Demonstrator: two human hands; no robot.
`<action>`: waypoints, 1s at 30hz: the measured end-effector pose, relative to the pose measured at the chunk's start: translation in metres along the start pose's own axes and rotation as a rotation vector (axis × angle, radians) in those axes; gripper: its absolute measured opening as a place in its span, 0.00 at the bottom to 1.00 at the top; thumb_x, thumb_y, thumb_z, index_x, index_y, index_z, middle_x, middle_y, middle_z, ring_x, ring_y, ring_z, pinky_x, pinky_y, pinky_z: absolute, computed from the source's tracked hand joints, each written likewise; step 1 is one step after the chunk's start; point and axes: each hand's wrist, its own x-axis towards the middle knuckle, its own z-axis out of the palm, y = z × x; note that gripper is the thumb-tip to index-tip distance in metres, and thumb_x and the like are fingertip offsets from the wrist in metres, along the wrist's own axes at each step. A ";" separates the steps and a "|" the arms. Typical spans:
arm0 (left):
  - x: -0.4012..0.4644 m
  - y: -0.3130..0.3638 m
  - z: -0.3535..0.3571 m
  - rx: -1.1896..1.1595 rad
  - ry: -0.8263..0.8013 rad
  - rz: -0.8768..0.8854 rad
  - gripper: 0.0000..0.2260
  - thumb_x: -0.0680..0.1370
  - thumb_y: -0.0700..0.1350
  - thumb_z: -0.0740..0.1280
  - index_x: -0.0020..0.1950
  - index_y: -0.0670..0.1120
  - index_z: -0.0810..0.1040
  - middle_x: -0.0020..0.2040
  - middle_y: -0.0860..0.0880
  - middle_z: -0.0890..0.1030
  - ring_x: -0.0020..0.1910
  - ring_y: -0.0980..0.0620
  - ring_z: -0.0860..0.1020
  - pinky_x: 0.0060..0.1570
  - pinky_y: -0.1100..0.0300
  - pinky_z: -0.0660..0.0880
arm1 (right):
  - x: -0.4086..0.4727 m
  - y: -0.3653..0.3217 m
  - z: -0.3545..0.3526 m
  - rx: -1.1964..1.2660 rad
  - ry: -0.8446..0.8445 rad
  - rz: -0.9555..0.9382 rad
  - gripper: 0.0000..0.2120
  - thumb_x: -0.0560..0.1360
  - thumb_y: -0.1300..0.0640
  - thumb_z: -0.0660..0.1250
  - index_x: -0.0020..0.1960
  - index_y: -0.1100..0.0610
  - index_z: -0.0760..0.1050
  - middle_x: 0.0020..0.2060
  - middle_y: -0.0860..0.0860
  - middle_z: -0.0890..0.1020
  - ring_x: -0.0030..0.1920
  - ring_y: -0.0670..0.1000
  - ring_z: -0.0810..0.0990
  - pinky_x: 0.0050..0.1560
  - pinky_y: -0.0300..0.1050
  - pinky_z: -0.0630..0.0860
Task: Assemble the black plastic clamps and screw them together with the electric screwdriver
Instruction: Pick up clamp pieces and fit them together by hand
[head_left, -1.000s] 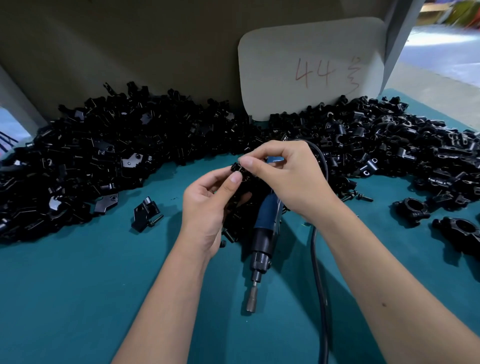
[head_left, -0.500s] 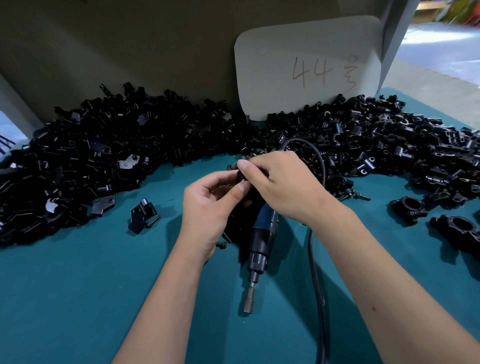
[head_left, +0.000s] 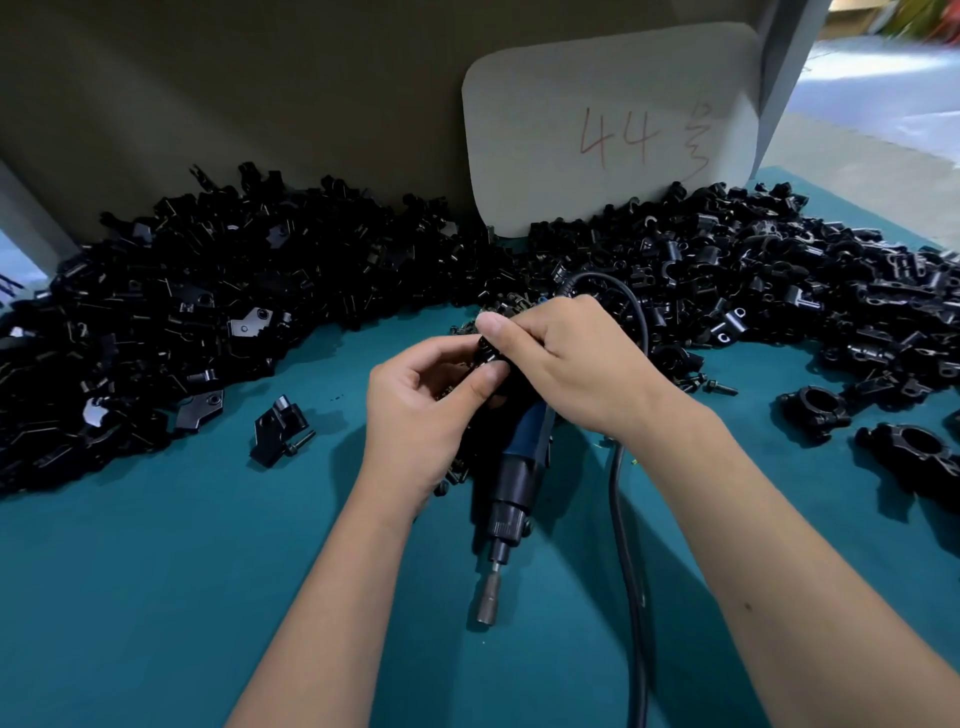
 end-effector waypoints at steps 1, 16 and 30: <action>0.000 0.000 0.001 -0.025 0.012 -0.005 0.10 0.74 0.40 0.77 0.55 0.43 0.86 0.50 0.43 0.88 0.50 0.43 0.86 0.52 0.50 0.83 | -0.001 0.001 -0.001 0.007 0.006 -0.007 0.24 0.86 0.44 0.60 0.32 0.50 0.67 0.25 0.45 0.68 0.28 0.46 0.68 0.32 0.42 0.61; 0.004 0.006 -0.001 -0.035 -0.021 0.015 0.11 0.71 0.43 0.80 0.53 0.45 0.87 0.48 0.40 0.87 0.51 0.34 0.85 0.54 0.41 0.83 | 0.001 0.002 0.008 0.071 0.124 -0.158 0.21 0.85 0.48 0.62 0.35 0.54 0.69 0.27 0.45 0.70 0.30 0.48 0.69 0.33 0.47 0.66; 0.001 0.008 0.003 -0.106 0.009 -0.009 0.10 0.72 0.38 0.78 0.52 0.44 0.87 0.49 0.41 0.87 0.49 0.42 0.86 0.57 0.41 0.82 | -0.001 0.000 0.006 0.034 0.112 -0.127 0.18 0.85 0.43 0.57 0.40 0.49 0.71 0.29 0.44 0.76 0.32 0.48 0.74 0.35 0.49 0.69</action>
